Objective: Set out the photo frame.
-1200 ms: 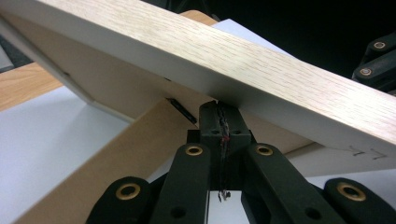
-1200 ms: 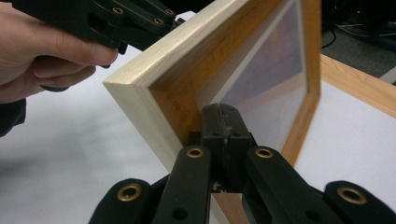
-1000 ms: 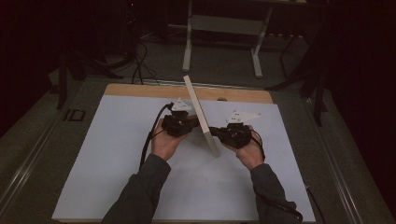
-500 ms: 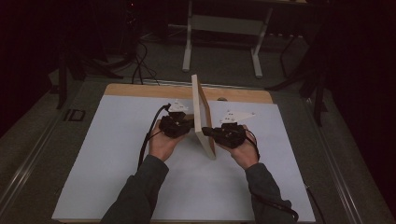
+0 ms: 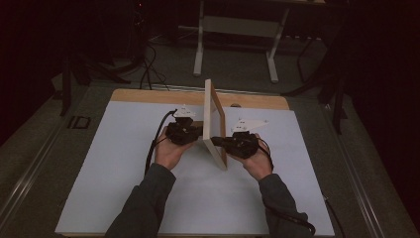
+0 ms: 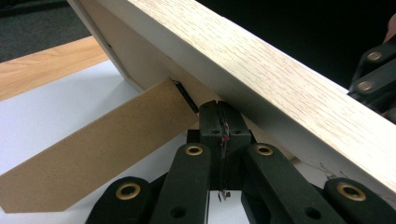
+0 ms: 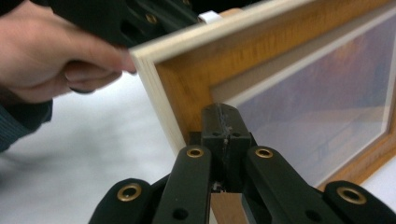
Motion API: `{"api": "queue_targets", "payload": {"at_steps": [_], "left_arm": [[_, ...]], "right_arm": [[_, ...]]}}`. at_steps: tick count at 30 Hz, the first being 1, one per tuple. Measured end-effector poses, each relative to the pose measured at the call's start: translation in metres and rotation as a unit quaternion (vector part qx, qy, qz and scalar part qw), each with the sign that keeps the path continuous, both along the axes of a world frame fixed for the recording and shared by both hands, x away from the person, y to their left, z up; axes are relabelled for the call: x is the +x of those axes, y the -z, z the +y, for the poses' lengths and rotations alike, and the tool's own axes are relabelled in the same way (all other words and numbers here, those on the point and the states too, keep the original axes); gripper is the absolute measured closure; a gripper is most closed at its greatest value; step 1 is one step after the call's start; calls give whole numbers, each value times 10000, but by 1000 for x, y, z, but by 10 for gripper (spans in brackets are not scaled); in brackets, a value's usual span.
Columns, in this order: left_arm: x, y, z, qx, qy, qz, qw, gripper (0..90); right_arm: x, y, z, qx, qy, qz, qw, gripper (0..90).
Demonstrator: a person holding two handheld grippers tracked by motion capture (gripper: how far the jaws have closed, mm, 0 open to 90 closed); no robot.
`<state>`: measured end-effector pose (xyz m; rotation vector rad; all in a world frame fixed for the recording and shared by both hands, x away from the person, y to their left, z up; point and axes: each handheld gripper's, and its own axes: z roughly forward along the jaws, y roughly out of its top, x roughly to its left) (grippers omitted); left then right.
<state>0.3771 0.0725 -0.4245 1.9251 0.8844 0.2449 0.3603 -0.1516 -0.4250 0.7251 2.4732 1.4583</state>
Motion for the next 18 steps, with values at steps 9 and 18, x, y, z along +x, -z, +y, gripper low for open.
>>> {"api": "queue_targets", "payload": {"at_steps": [9, 18], "left_arm": [[-7, 3, 5, -120, 212, -44, 9997, 900], [-25, 6, 15, -218, 216, 22, 9995, 852]], "right_arm": [[1, 23, -9, -300, 20, 181, 9994, 900], [0, 36, -15, -376, 61, 322, 9988, 900]]}}
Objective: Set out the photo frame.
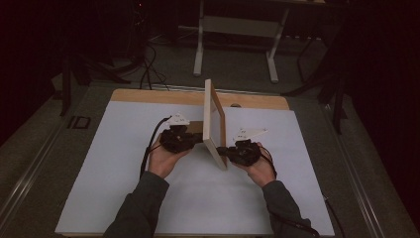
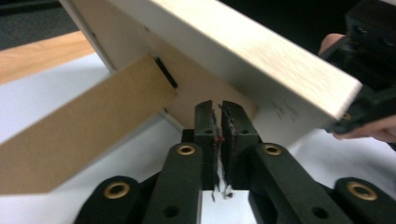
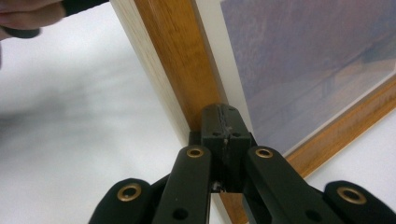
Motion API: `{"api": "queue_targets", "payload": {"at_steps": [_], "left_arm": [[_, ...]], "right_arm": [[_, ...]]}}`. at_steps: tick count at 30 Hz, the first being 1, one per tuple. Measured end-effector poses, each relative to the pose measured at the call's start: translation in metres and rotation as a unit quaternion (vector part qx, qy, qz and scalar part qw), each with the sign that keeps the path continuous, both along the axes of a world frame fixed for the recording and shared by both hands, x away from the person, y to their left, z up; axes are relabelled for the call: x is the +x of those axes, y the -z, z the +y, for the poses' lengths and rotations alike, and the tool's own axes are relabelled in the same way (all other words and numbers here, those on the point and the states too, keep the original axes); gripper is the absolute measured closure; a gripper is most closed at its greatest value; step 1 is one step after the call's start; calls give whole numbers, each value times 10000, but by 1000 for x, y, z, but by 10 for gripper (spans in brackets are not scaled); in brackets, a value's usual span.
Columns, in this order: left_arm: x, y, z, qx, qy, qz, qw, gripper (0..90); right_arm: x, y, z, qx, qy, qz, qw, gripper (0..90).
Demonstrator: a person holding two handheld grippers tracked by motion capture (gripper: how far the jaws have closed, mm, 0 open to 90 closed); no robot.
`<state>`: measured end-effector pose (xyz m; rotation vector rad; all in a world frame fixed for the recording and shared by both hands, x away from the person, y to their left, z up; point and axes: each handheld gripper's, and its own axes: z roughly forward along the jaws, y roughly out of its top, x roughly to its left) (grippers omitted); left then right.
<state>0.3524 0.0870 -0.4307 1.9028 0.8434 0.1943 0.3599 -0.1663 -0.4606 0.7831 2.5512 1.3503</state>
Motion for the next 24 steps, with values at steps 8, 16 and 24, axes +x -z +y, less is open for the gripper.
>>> {"api": "queue_targets", "payload": {"at_steps": [8, 16, 24], "left_arm": [[-14, 3, 5, 34, 50, 122, 9999, 683], [-24, 2, 6, -132, 198, 93, 9997, 569], [-30, -3, -4, -190, 187, 3, 9996, 483]], "right_arm": [[-1, 9, -3, -45, 73, 75, 9999, 900], [-1, 17, -7, -44, 129, 157, 9998, 900], [-2, 17, -4, -81, 129, 134, 9998, 900]]}}
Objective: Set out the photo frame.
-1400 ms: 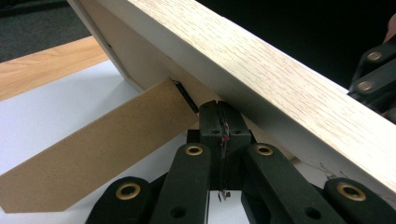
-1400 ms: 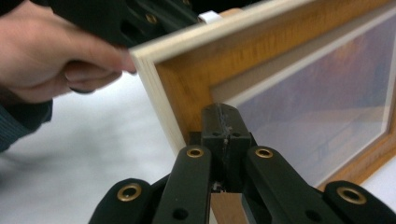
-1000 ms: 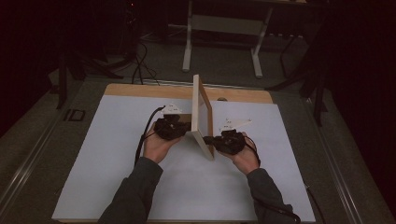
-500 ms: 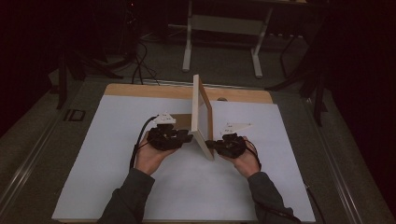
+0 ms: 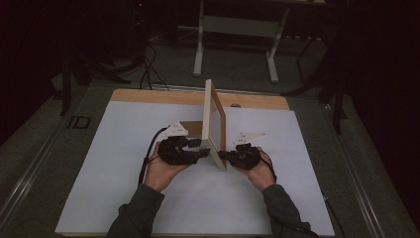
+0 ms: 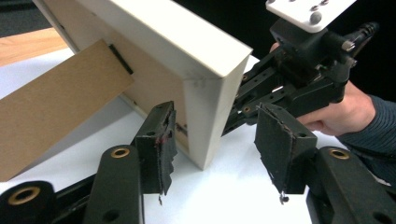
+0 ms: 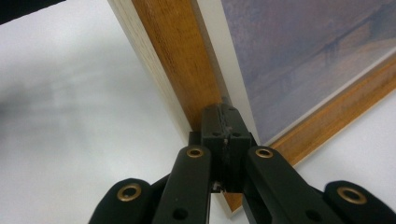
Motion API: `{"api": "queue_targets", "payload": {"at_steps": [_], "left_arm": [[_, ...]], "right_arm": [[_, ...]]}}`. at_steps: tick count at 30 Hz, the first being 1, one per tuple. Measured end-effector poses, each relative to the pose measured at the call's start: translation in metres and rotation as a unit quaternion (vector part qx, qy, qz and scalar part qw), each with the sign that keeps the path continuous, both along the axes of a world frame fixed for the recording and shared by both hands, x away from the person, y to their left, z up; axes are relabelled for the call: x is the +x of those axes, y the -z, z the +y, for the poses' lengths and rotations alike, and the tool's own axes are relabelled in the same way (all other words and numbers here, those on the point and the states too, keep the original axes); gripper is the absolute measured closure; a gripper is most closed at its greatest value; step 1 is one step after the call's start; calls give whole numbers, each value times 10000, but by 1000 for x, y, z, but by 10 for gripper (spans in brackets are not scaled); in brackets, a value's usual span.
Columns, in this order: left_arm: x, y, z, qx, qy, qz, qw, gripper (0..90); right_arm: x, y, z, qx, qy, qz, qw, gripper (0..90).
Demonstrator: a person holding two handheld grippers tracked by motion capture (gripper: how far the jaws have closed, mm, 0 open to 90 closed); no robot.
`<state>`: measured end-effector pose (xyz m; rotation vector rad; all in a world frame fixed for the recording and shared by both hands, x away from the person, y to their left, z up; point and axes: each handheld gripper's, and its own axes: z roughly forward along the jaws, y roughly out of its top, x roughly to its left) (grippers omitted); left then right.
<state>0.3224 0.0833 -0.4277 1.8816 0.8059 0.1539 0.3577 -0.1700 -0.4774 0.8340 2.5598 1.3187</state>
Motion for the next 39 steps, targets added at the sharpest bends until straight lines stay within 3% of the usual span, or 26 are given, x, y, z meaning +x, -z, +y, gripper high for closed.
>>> {"api": "queue_targets", "payload": {"at_steps": [5, 11, 15, 26, 36, 39], "left_arm": [[0, -1, -6, 109, -233, -110, 9996, 452], [5, 0, -13, 120, -571, -33, 9983, 476], [7, 0, -13, 15, -729, 37, 9973, 494], [10, -2, -16, -238, -1315, 146, 9909, 554], [11, -4, -13, -190, -1431, 237, 9892, 590], [12, -4, -10, -183, -1458, 273, 9888, 605]], "right_arm": [[0, 1, 3, 33, -16, -13, 10000, 900], [-2, 0, 6, 38, -35, -12, 10000, 900], [-2, 1, 7, 70, -21, 1, 10000, 899], [-2, 1, 14, 89, -20, -40, 10000, 899], [-3, -1, 20, 32, -115, -62, 9999, 898], [-3, 0, 21, -159, -98, -164, 9997, 887]]}}
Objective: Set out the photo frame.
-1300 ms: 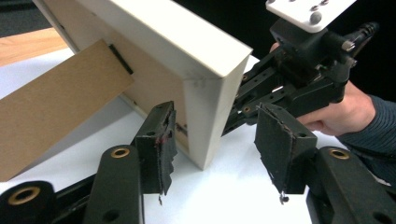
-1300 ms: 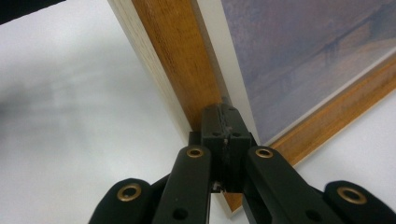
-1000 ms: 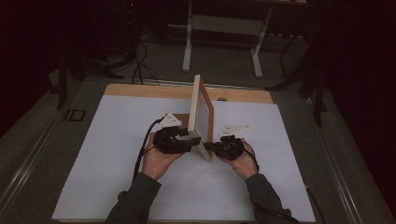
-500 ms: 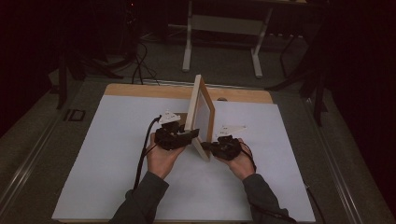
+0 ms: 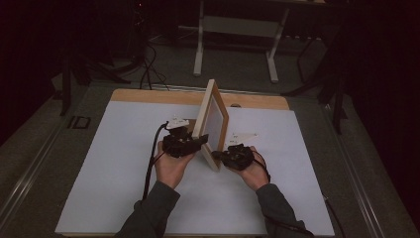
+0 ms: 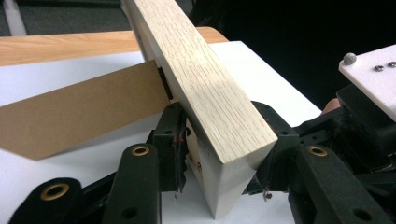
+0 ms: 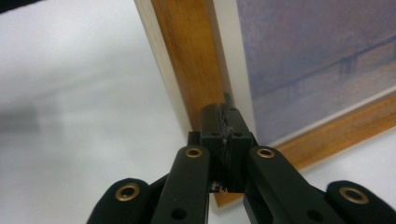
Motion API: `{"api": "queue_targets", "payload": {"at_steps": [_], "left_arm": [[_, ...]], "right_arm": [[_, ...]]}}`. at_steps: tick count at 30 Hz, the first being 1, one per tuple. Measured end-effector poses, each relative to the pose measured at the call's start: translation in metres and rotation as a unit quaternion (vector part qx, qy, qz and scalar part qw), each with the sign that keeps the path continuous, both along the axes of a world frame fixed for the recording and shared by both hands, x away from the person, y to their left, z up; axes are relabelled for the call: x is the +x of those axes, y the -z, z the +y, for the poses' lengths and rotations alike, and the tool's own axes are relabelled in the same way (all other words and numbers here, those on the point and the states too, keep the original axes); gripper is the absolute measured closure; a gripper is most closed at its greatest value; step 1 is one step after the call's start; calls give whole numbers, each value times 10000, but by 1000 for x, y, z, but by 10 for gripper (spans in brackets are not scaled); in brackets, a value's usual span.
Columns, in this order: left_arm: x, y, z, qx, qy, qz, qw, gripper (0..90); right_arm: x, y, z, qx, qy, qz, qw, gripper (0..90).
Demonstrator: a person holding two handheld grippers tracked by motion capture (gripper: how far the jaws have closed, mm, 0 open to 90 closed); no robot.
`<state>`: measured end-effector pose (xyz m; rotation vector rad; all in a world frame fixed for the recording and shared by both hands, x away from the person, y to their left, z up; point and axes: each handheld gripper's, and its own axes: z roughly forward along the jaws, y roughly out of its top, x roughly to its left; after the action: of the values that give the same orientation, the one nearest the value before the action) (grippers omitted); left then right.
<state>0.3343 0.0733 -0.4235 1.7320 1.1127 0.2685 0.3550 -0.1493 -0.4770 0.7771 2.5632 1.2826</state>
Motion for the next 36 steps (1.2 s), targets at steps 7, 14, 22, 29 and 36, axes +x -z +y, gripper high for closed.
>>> {"api": "queue_targets", "payload": {"at_steps": [7, 14, 22, 29, 36], "left_arm": [[5, -2, 14, -20, -79, 64, 9999, 654], [11, -2, 30, -149, -96, 103, 9998, 709], [14, -1, 36, -179, 78, 71, 9998, 708], [17, 0, 44, -193, 234, 83, 9995, 709], [19, -1, 51, -181, 379, 102, 9991, 709]], "right_arm": [[3, -2, -6, -30, 95, -20, 9999, 874], [4, -5, -10, -73, 205, -115, 9997, 838], [5, -8, -13, -61, 256, -168, 9995, 807], [6, -9, -17, -45, 332, -178, 9993, 776], [6, -10, -19, -50, 359, -212, 9991, 754]]}}
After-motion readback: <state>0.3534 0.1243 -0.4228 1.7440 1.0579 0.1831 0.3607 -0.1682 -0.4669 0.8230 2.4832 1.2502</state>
